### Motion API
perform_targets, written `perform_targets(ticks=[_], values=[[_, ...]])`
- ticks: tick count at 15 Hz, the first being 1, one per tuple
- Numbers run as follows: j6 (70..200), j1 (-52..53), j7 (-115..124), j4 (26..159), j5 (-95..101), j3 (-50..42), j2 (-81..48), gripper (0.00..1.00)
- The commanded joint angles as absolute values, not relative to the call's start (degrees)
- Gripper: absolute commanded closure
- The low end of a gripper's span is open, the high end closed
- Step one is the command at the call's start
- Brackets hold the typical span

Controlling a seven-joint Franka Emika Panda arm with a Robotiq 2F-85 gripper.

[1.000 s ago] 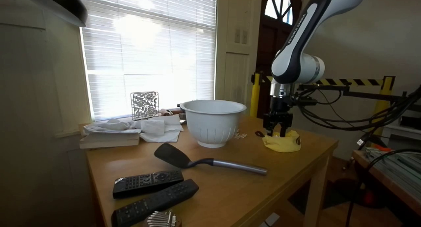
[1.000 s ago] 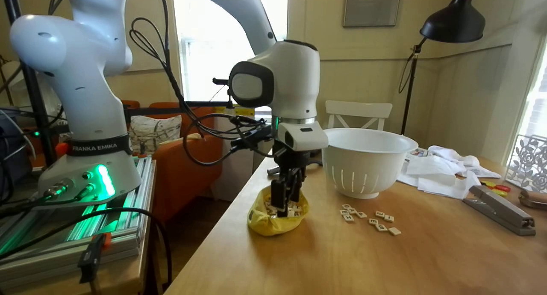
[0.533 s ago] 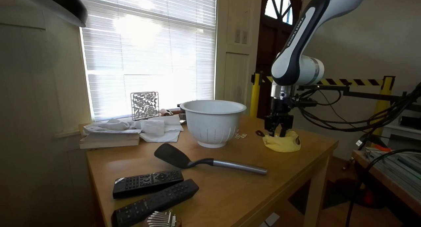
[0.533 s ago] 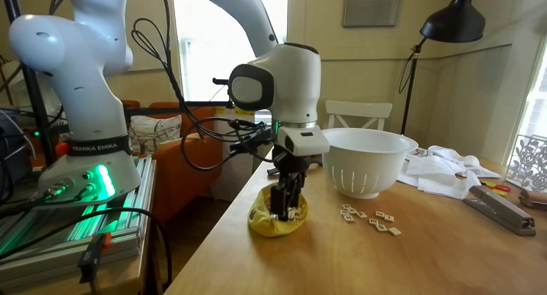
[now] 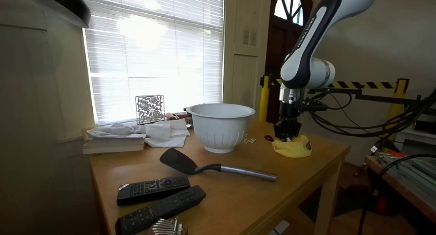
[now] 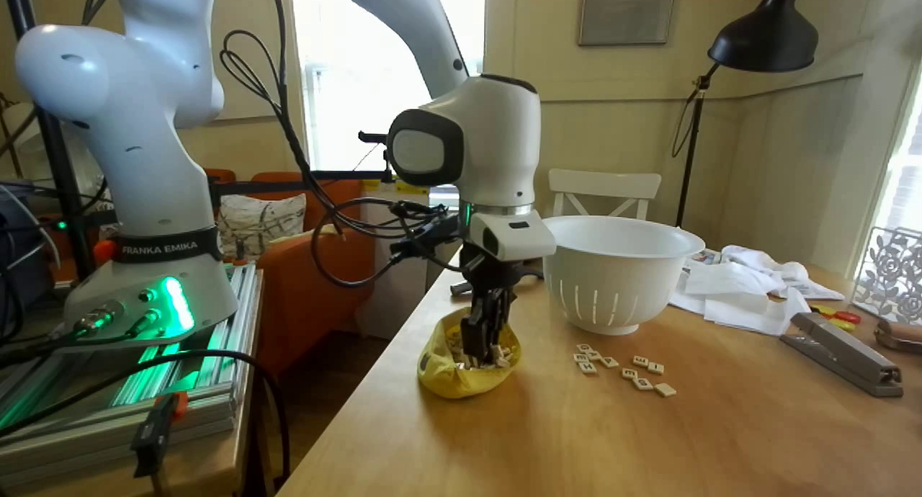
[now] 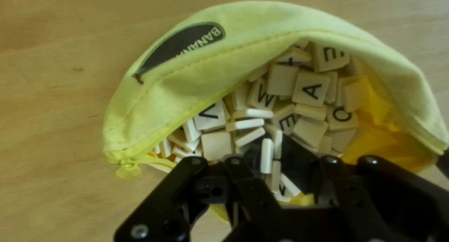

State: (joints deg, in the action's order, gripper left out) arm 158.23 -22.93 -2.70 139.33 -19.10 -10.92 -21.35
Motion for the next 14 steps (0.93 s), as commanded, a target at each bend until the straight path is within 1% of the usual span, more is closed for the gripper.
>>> perform_targets(ticks=[1,5,9,14], values=[[158.3,-23.0,-4.0,140.6,-18.3,-10.6,-21.4,0.96],[153.6,-21.2,-1.7,141.4,-16.1,-12.3,-18.0,0.96],[144.3,-18.9,1.9,141.7,-13.9,-14.2,-11.9,0.96],[134.6,-18.1,4.5,137.9,-16.4,-14.2,-5.5,0.96]])
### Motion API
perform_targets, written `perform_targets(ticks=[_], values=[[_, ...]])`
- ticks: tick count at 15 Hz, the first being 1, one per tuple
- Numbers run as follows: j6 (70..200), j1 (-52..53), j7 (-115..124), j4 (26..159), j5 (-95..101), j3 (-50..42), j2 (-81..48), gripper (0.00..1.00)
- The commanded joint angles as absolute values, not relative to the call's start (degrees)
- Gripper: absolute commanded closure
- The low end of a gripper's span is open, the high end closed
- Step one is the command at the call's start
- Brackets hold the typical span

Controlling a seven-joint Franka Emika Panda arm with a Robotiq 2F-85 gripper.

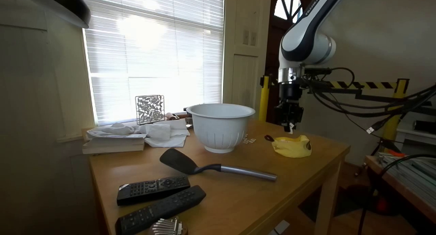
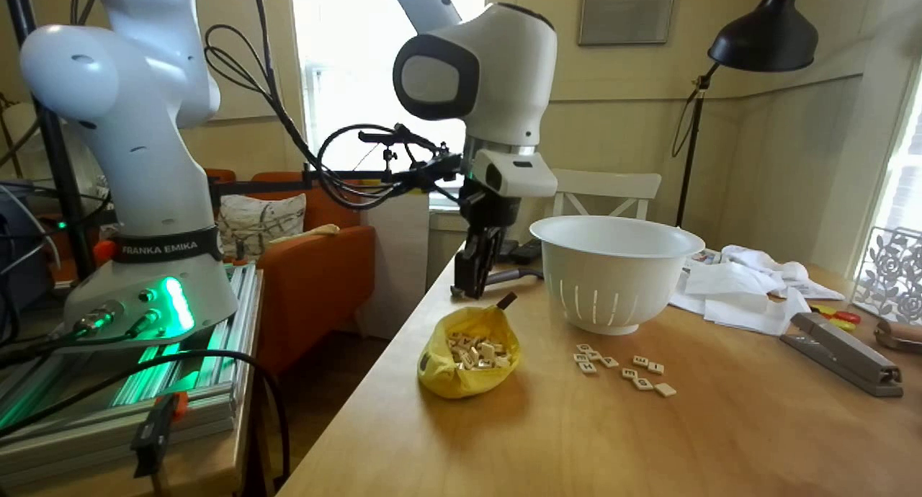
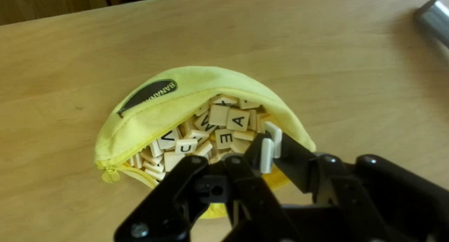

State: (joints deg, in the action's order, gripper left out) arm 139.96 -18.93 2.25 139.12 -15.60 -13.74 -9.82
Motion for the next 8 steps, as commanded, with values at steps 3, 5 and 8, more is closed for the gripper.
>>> perform_targets(ticks=[3,5,8], values=[[130.7,-16.5,8.3,133.2,-18.2,-13.2,-4.2,0.96],[129.2,-14.8,11.4,129.0,-19.8,-12.1,-4.2,0.96],[129.4,-12.4,15.4,122.1,-22.7,-10.4,-6.0,0.96]])
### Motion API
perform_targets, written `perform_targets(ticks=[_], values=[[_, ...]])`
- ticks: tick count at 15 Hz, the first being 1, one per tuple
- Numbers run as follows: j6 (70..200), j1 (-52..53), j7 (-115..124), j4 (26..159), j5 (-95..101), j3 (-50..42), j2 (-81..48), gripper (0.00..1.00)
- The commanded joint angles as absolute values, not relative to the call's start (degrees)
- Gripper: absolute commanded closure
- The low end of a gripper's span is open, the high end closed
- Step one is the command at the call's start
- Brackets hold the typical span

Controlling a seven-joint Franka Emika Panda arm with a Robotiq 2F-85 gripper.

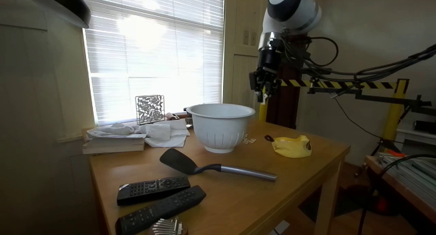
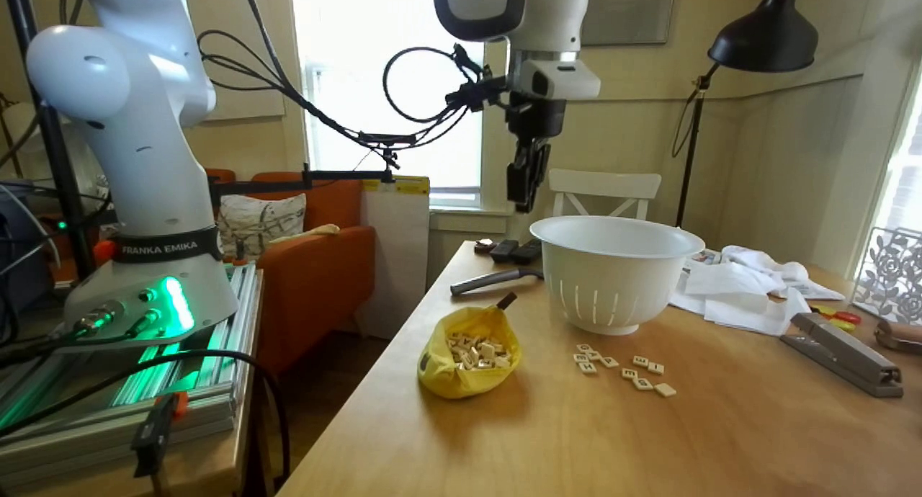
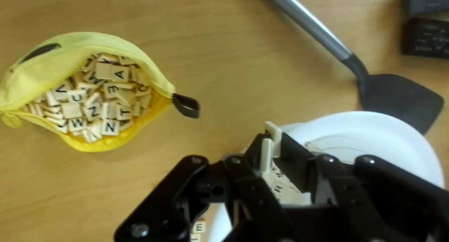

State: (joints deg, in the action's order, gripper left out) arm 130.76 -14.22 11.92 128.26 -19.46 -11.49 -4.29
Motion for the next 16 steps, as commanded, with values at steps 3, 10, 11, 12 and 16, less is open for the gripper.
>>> perform_targets(ticks=[3,10,11,12,16], values=[[133.6,-10.8,17.6,117.5,-22.9,-9.4,-8.4,0.96],[142.3,-11.2,19.3,111.7,-21.5,-10.0,-17.4,0.96],[142.7,-11.3,19.7,111.1,-21.2,-10.2,-18.5,0.96],[142.5,-11.4,19.9,110.6,-21.3,-10.2,-19.4,0.91],[141.7,-11.1,21.0,110.3,-20.2,-10.8,-20.3,0.58]])
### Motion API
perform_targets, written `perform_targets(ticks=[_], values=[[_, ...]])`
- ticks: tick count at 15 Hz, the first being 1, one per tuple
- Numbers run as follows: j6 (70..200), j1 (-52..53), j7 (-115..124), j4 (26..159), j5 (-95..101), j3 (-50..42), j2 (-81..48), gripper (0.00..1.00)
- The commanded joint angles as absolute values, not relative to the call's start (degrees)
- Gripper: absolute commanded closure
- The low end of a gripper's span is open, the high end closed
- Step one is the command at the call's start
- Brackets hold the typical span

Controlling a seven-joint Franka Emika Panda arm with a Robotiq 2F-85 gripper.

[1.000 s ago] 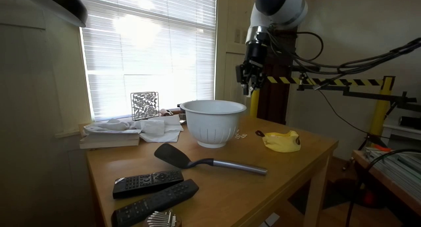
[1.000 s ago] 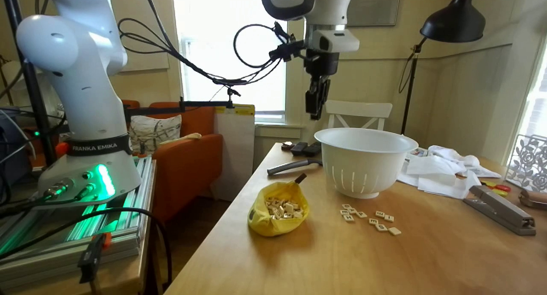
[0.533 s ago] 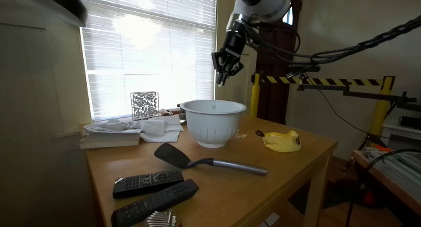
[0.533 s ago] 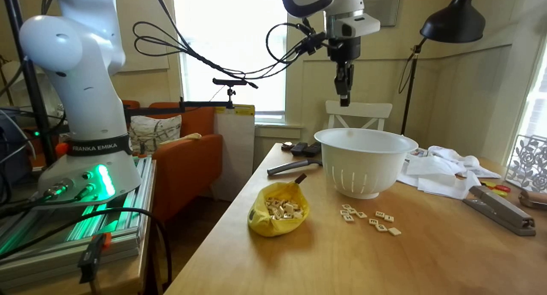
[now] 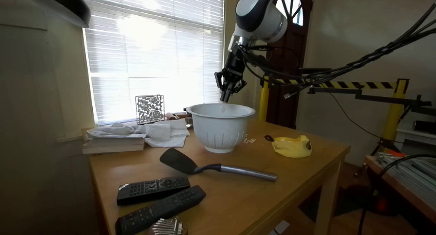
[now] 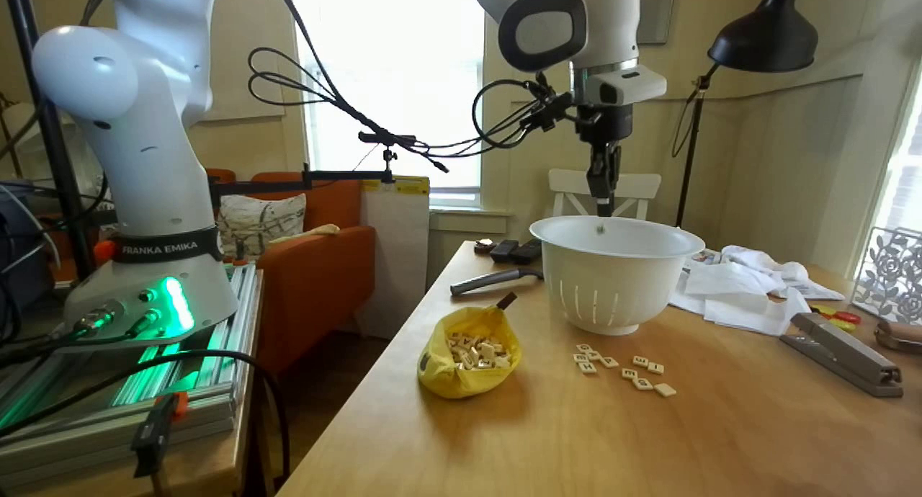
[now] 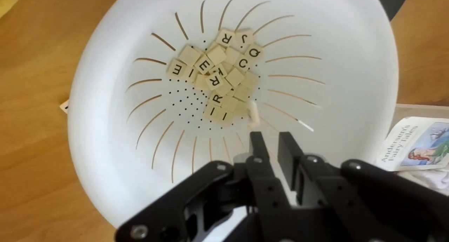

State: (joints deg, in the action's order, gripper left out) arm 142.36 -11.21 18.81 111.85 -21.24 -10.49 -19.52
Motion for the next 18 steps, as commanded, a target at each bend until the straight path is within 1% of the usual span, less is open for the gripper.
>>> perform_targets(ticks=[1,3,4,5,6,7,8,9,12,15,16,18], values=[[141.4,-10.9,21.1,110.8,-20.0,-10.8,-19.5,0.52],[141.4,-10.9,20.1,111.9,-19.9,-10.6,-17.6,0.38],[137.8,-11.2,19.0,112.8,-20.5,-10.1,-15.6,0.32],[134.1,-11.8,16.3,113.8,-21.5,-9.2,-13.7,0.23],[131.4,-11.9,12.9,116.1,-21.6,-8.5,-11.1,0.18],[129.1,-11.4,11.2,117.9,-20.9,-8.5,-8.8,0.09],[127.6,-10.7,9.4,120.9,-19.8,-8.4,-5.9,0.03],[126.1,-10.2,7.6,123.2,-18.8,-8.3,-3.4,0.00],[126.3,-8.3,3.8,132.2,-13.3,-7.6,4.2,0.00],[131.6,-6.9,0.1,141.7,-8.6,-6.2,9.7,0.00],[127.7,-7.4,2.5,134.1,-11.3,-7.0,4.3,0.00],[130.1,-6.8,1.4,139.0,-10.0,-6.4,7.0,0.00]])
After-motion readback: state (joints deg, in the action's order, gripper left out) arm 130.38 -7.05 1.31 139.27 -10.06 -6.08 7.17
